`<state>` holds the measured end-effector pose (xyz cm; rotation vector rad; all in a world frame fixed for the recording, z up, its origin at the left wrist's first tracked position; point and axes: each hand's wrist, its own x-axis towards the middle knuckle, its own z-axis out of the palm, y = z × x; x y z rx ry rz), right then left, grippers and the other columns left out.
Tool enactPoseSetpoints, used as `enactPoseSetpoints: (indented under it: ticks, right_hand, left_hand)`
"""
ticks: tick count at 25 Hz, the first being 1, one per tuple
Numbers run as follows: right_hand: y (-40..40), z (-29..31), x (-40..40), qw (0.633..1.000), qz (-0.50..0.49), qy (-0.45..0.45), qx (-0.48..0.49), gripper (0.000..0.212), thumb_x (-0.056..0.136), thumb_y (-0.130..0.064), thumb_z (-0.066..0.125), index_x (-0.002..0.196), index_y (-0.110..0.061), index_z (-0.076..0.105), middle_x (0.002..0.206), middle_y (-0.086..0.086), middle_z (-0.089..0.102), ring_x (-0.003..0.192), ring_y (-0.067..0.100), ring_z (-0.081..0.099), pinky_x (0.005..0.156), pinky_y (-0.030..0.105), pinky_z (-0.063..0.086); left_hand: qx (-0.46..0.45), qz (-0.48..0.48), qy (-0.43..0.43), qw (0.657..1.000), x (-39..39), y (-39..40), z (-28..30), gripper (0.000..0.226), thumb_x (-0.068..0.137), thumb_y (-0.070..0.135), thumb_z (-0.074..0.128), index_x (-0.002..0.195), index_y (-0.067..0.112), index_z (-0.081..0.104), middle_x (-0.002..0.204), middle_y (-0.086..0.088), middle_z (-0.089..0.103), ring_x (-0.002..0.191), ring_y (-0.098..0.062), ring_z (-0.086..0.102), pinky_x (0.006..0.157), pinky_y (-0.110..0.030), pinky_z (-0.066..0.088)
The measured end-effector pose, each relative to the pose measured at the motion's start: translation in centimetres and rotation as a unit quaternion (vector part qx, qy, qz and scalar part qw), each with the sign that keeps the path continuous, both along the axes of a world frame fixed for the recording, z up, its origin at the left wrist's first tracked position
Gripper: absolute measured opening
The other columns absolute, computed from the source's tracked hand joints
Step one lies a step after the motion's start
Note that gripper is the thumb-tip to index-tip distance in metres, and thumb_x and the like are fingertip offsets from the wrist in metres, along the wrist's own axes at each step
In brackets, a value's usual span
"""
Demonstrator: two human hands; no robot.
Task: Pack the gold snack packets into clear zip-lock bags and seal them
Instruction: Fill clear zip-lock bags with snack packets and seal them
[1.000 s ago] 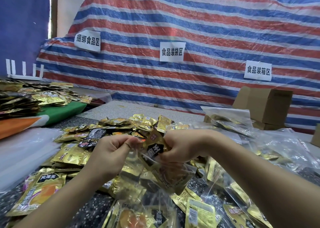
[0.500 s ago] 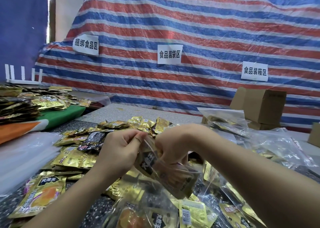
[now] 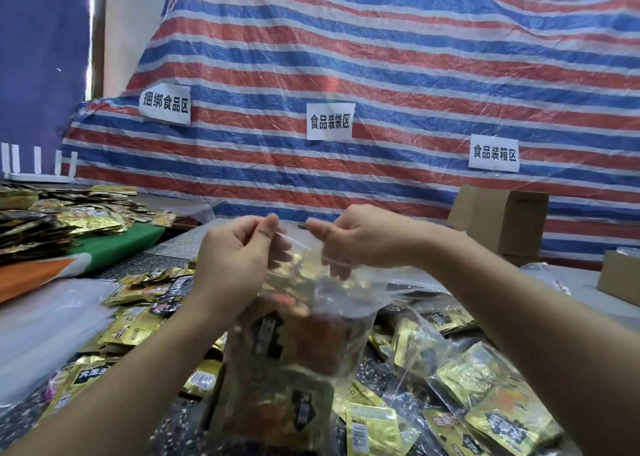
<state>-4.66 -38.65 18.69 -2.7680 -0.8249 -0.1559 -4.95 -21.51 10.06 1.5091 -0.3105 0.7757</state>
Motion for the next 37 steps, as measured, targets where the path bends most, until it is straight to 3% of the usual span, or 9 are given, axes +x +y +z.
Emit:
enactPoseSetpoints:
  ticks: [2, 7, 10, 13, 16, 18, 22, 29, 37]
  right_hand:
    - [-0.6, 1.0, -0.4, 0.999, 0.029, -0.032, 0.016, 0.062, 0.089, -0.067, 0.045, 0.08, -0.014, 0.075, 0.072, -0.005, 0.075, 0.064, 0.005, 0.07, 0.064, 0.026, 0.053]
    - [-1.7, 0.5, -0.4, 0.982, 0.091, -0.153, 0.055, 0.019, 0.084, -0.032, 0.079, 0.076, -0.02, 0.066, 0.069, -0.011, 0.062, 0.062, 0.001, 0.057, 0.057, 0.015, 0.046]
    - [-1.9, -1.0, 0.1, 0.974, 0.075, -0.194, 0.089, 0.034, 0.08, -0.036, 0.081, 0.101, -0.028, 0.055, 0.092, -0.018, 0.05, 0.076, -0.001, 0.05, 0.065, 0.013, 0.039]
    - [-2.6, -2.2, 0.5, 0.99, 0.027, -0.123, 0.065, 0.055, 0.083, -0.049, 0.072, 0.129, -0.028, 0.051, 0.106, -0.018, 0.051, 0.086, -0.006, 0.05, 0.074, 0.012, 0.042]
    - [-2.4, -3.0, 0.5, 0.991, 0.027, -0.098, 0.085, 0.031, 0.092, -0.047, 0.063, 0.106, -0.02, 0.066, 0.083, -0.008, 0.064, 0.071, 0.005, 0.058, 0.063, 0.03, 0.049]
    - [-1.8, -2.8, 0.4, 0.988, 0.044, -0.094, 0.111, 0.03, 0.095, -0.045, 0.06, 0.093, -0.016, 0.068, 0.08, 0.002, 0.067, 0.073, 0.018, 0.062, 0.068, 0.041, 0.053]
    - [-0.2, -2.4, 0.1, 0.987, 0.061, -0.1, 0.112, 0.032, 0.096, -0.043, 0.06, 0.087, -0.013, 0.066, 0.077, 0.003, 0.064, 0.066, 0.015, 0.055, 0.06, 0.034, 0.045]
    - [0.5, -2.3, 0.3, 0.979, 0.056, -0.094, 0.172, 0.017, 0.095, -0.026, 0.066, 0.082, -0.016, 0.07, 0.073, 0.002, 0.07, 0.072, 0.023, 0.066, 0.062, 0.035, 0.055]
    - [0.9, -2.0, -0.4, 0.97, 0.052, -0.096, 0.215, 0.018, 0.095, -0.029, 0.065, 0.088, -0.014, 0.071, 0.076, 0.0, 0.07, 0.073, 0.017, 0.068, 0.07, 0.042, 0.059]
  left_hand:
    - [-0.036, -0.017, 0.001, 0.999, -0.3, -0.1, 0.9, 0.03, 0.098, 0.03, 0.053, 0.081, 0.012, 0.069, 0.071, -0.005, 0.073, 0.066, -0.019, 0.073, 0.059, -0.029, 0.06]
    - [-0.128, -0.048, -0.007, 0.991, -0.6, -0.8, 2.1, 0.033, 0.101, 0.03, 0.05, 0.082, 0.007, 0.066, 0.067, -0.005, 0.07, 0.067, -0.022, 0.073, 0.06, -0.025, 0.058]
    - [-0.158, -0.063, 0.011, 0.985, -0.5, -1.0, 1.7, 0.034, 0.102, 0.029, 0.048, 0.083, 0.005, 0.065, 0.067, -0.007, 0.07, 0.066, -0.022, 0.073, 0.058, -0.025, 0.057]
    - [-0.167, -0.07, 0.028, 0.983, -0.2, -1.4, 0.8, 0.033, 0.101, 0.028, 0.048, 0.082, 0.006, 0.064, 0.065, -0.007, 0.07, 0.064, -0.022, 0.073, 0.058, -0.026, 0.057]
    - [-0.177, -0.08, 0.035, 0.98, 0.0, -1.4, 0.3, 0.033, 0.1, 0.029, 0.049, 0.084, 0.005, 0.065, 0.065, -0.008, 0.07, 0.065, -0.024, 0.073, 0.06, -0.027, 0.057]
    - [-0.162, -0.087, 0.023, 0.983, 0.1, -1.4, 0.1, 0.033, 0.099, 0.031, 0.051, 0.085, 0.005, 0.066, 0.067, -0.009, 0.072, 0.067, -0.025, 0.074, 0.06, -0.026, 0.058]
    - [-0.105, -0.101, -0.014, 0.989, -0.1, -1.7, 0.2, 0.029, 0.089, 0.039, 0.057, 0.081, 0.015, 0.072, 0.07, -0.007, 0.073, 0.069, -0.021, 0.074, 0.063, -0.024, 0.057]
    - [0.009, -0.066, -0.03, 0.997, -0.1, -0.8, -0.3, 0.024, 0.087, 0.047, 0.057, 0.082, 0.028, 0.071, 0.078, -0.003, 0.073, 0.074, -0.015, 0.071, 0.067, -0.025, 0.058]
    - [0.025, -0.024, -0.026, 0.999, -0.1, -0.7, 0.1, 0.016, 0.096, 0.02, 0.06, 0.085, 0.019, 0.071, 0.077, 0.001, 0.073, 0.073, -0.013, 0.071, 0.067, -0.021, 0.057]
